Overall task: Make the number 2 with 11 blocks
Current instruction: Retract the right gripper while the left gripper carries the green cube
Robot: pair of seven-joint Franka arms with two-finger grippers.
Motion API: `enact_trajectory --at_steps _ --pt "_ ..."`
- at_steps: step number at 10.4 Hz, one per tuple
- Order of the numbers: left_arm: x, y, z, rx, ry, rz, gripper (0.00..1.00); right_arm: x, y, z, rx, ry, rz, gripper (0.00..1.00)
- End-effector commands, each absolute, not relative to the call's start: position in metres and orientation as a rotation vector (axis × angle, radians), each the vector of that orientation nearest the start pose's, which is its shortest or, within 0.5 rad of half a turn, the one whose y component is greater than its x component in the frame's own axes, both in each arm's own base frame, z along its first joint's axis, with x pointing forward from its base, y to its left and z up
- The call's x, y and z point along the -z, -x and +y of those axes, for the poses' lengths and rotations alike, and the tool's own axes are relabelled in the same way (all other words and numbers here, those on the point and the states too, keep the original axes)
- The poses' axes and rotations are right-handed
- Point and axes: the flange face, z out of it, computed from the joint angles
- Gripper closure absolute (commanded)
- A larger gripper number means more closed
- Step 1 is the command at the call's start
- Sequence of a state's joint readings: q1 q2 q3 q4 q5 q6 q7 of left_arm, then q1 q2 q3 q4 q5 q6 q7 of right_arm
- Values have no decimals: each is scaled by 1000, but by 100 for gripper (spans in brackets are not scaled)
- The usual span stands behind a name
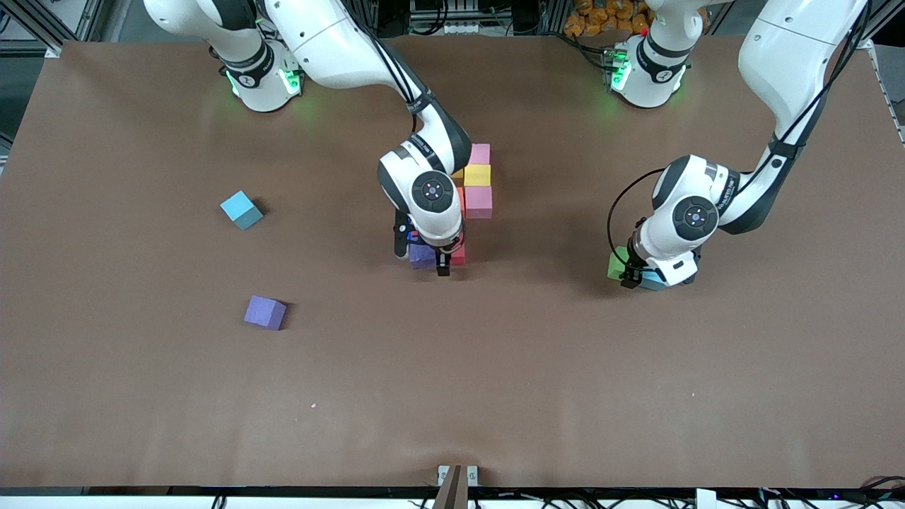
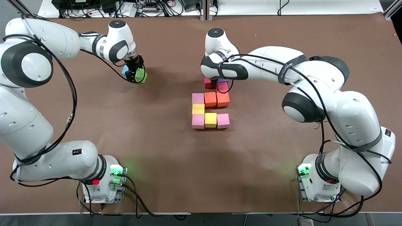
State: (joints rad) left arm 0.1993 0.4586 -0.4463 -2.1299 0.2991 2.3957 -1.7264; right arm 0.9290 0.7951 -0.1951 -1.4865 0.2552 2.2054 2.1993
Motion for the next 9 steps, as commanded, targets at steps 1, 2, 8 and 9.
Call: enact_trajectory --at_steps 1,2,8,9 --pt "-198 -548 -146 -86 2455 -1798 36 -221 -513 506 -122 2268 2265 0" --pt "-203 -555 -148 -76 2462 -1814 42 -225 -515 507 -122 2267 2263 0" --pt "-220 -577 -227 -53 2417 -1968 49 -253 -544 479 -161 2351 2216 0" --pt "-223 -581 -249 -60 2391 -1984 49 -259 -551 470 -165 2415 2149 0"
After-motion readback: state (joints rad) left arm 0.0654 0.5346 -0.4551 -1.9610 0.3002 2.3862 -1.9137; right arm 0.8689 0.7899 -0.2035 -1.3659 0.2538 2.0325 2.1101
